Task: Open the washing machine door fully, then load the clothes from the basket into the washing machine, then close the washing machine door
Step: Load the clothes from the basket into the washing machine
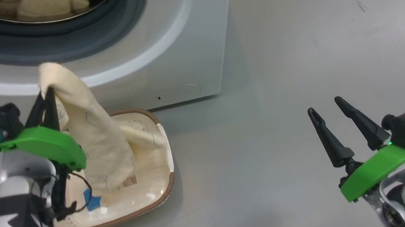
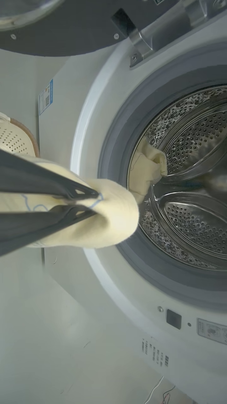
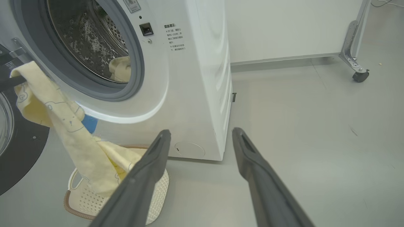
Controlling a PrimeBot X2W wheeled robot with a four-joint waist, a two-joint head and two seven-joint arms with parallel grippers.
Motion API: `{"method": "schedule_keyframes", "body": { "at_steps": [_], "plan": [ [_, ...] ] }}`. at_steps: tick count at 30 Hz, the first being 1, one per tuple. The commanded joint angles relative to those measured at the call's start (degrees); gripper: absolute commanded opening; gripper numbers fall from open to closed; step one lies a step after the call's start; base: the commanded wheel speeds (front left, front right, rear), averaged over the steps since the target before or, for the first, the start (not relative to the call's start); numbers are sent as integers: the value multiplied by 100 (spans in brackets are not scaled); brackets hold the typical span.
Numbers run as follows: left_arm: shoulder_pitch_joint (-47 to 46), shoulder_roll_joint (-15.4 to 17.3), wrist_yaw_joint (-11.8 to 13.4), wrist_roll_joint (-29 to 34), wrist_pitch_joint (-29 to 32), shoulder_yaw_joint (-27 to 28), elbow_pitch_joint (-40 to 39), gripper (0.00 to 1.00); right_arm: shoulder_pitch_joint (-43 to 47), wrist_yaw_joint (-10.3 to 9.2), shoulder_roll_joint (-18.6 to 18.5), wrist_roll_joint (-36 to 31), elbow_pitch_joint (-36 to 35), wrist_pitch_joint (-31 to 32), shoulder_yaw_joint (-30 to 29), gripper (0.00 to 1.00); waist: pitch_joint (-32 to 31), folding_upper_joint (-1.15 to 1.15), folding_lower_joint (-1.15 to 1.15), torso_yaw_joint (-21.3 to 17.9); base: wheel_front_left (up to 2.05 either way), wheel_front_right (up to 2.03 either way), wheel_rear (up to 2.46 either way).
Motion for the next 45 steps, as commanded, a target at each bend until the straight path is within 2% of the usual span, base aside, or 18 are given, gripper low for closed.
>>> {"method": "schedule_keyframes", "body": {
  "at_steps": [1, 8, 16, 21, 26, 35, 40, 45],
  "plan": [
    [-488, 270, -58, -48, 92, 228, -57, 0, -249, -1, -59, 72, -118, -129, 160, 100, 388, 0, 0, -335, 0, 0, 0],
    [-1734, 615, -265, -44, 537, 308, 700, 0, -579, -1, -59, 295, 143, -494, 449, 100, 1045, 0, 0, -787, 0, 0, 0],
    [-2800, 1002, -480, -69, 934, 394, 1416, 0, -853, -1, -59, 466, 369, -743, 756, 100, 1603, 0, 0, -1118, 0, 0, 0],
    [-3443, 1319, -624, -35, 1013, 439, 1841, 0, -961, -1, -59, 572, 457, -867, 922, 100, 1901, 0, 0, -1306, 0, 0, 0],
    [-4026, 1496, -724, 74, 961, 372, 2200, 0, -1000, -1, -59, 674, 573, -943, 1055, 100, 2077, 0, 0, -1478, 0, 0, 0],
    [-4930, 1739, -785, 336, 336, 277, 2573, 0, -975, -1, -59, 796, 681, -1014, 1257, 100, 2271, 0, 0, -1915, 0, 0, 0],
    [-5358, 1667, -718, 231, -497, 482, 2825, 0, -934, -1, -59, 837, 689, -1032, 1325, 100, 2376, 0, 0, -2096, 0, 0, 0],
    [-5639, 1473, -575, 230, -1271, 542, 3222, 0, -876, -1, -59, 845, 671, -1044, 1298, 100, 2453, 0, 0, -2090, 0, 0, 0]
  ]
}}
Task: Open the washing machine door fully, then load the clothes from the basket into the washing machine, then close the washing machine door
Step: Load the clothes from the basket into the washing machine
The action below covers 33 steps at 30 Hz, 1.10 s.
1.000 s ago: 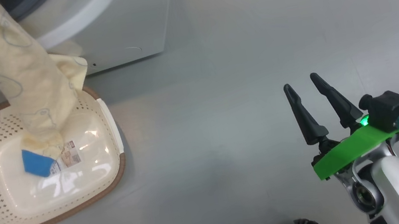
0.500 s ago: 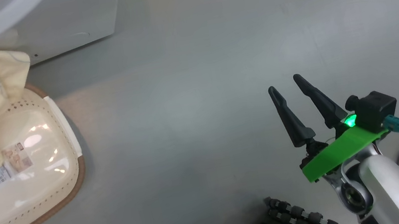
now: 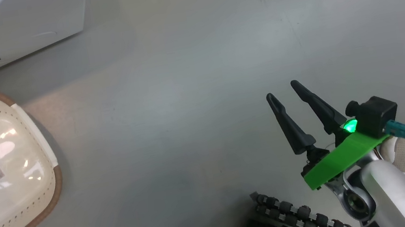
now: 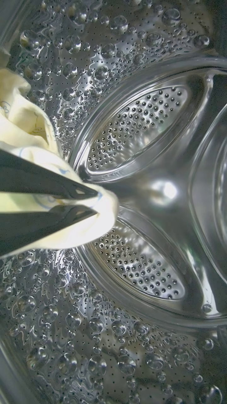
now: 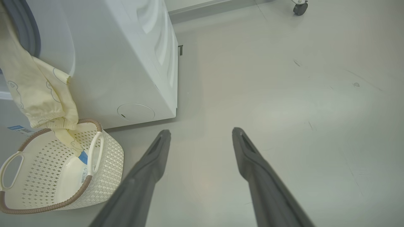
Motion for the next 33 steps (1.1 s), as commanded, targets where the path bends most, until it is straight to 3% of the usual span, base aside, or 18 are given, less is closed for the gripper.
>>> {"method": "schedule_keyframes", "body": {
  "at_steps": [1, 4, 5, 6, 7, 22, 33],
  "plan": [
    [-280, 109, 32, -10, -268, 107, -18, 0, 119, -1, -65, 42, -137, -68, 73, 100, 31, 0, -1, 10, 0, 0, 0],
    [-294, -39, -39, -95, -365, 102, 321, 0, 118, -1, -65, 42, -129, -72, 95, 100, 20, 0, -1, 21, 0, 0, 0],
    [-301, -66, -60, -119, -360, 98, 440, 36, 114, -1, -65, 44, -121, -72, 105, 100, 14, 0, -1, 24, 0, 0, 0],
    [-303, -81, -87, -120, -369, 75, 531, 79, 107, -1, -65, 48, -111, -73, 114, 100, 5, 0, -1, 26, 0, 0, 0],
    [-305, -99, -109, -140, -391, 74, 612, 100, 99, -1, -65, 54, -100, -73, 122, 100, -5, 0, -1, 27, 0, 0, 0],
    [13, -451, -238, -148, -647, -170, 1327, 100, -105, -1, -65, 6, 15, -78, -119, 100, -252, 0, -1, 409, 0, 0, 0],
    [818, -807, -88, -157, -758, -207, 1334, 100, -175, -1, -65, -191, 149, -32, -368, 100, -822, 0, -1, 911, 0, 0, 0]
  ]
}}
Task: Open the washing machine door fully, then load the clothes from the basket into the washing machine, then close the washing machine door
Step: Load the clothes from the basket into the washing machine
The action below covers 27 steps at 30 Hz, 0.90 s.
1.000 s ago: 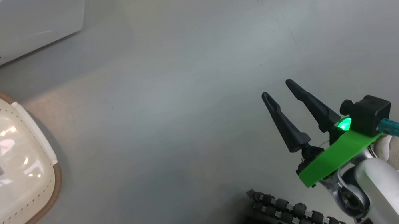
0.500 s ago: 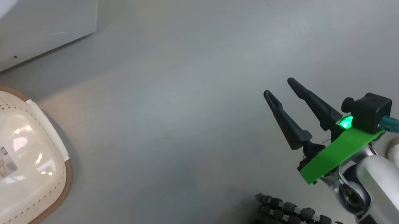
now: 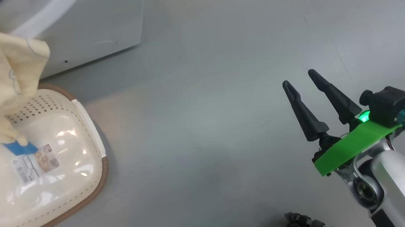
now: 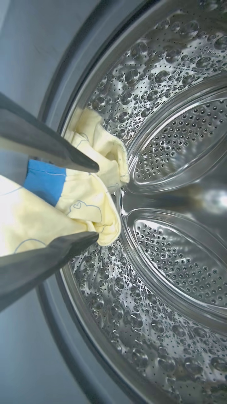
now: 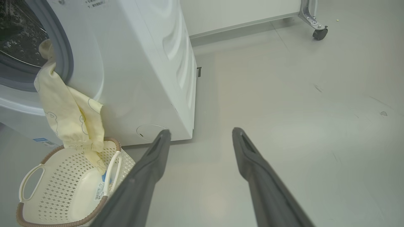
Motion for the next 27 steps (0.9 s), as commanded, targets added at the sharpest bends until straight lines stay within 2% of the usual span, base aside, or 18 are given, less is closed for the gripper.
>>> {"method": "schedule_keyframes", "body": {
  "at_steps": [1, 13, 23, 27],
  "plan": [
    [83, 163, 37, 39, -59, 51, -257, 100, -14, -1, -65, -59, -116, 5, 18, 100, -210, 0, 0, 180, 0, 0, 0],
    [2006, -504, 395, 30, -62, 470, -1554, 100, 302, -1, -65, -483, -257, 407, -624, 100, -1195, 0, 0, 964, 0, 0, 0],
    [3902, -727, 570, 401, -63, 779, -3101, 100, 754, -1, -65, -802, -575, 853, -1050, 100, -1948, 0, 0, 1505, 0, 0, 0],
    [4473, -781, 563, 506, -63, 818, -3536, 100, 893, -1, -65, -840, -682, 977, -1112, 100, -2162, 0, 0, 1638, 0, 0, 0]
  ]
}}
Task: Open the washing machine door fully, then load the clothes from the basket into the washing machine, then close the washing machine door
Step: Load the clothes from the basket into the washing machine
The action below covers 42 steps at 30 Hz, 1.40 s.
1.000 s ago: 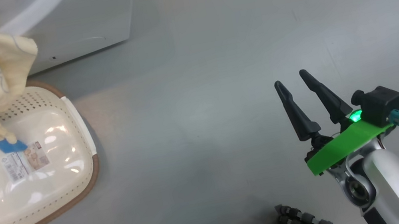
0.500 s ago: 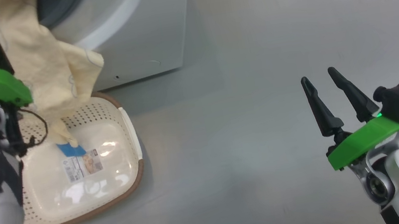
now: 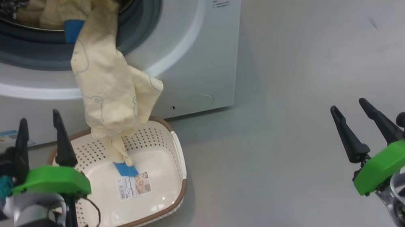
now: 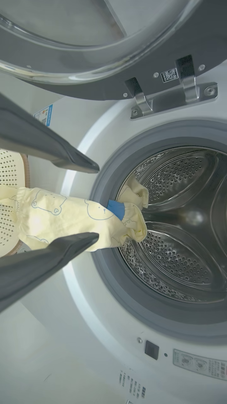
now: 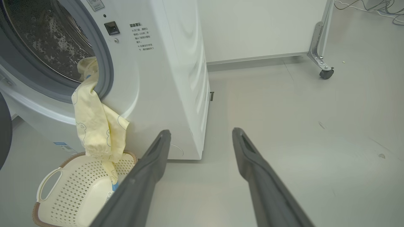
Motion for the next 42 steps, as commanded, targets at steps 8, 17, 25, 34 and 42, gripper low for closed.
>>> {"method": "schedule_keyframes", "body": {
  "at_steps": [8, 17, 25, 34, 42],
  "plan": [
    [1302, 21, 129, 259, -63, 302, -1207, 100, 284, -1, -61, -141, -444, 299, 39, 100, -749, -1, 0, 425, 0, 0, 0],
    [2252, -33, 263, 385, -63, 221, -1925, 100, 477, -1, -61, -213, -663, 538, -5, 100, -1008, -1, 0, 566, 0, 0, 0],
    [2496, -20, 355, 359, -10, 199, -2257, 100, 537, -1, -61, -212, -746, 599, -9, 100, -1063, -1, 0, 586, 0, 0, 0],
    [2489, 33, 399, 289, 31, 233, -2317, 100, 543, -1, -61, -224, -802, 614, 29, 100, -1064, -1, 0, 501, 0, 0, 0],
    [2458, 57, 457, 273, 71, 215, -2353, 100, 535, -1, -61, -230, -840, 594, 33, 100, -975, -1, 0, 480, 0, 0, 0]
  ]
}}
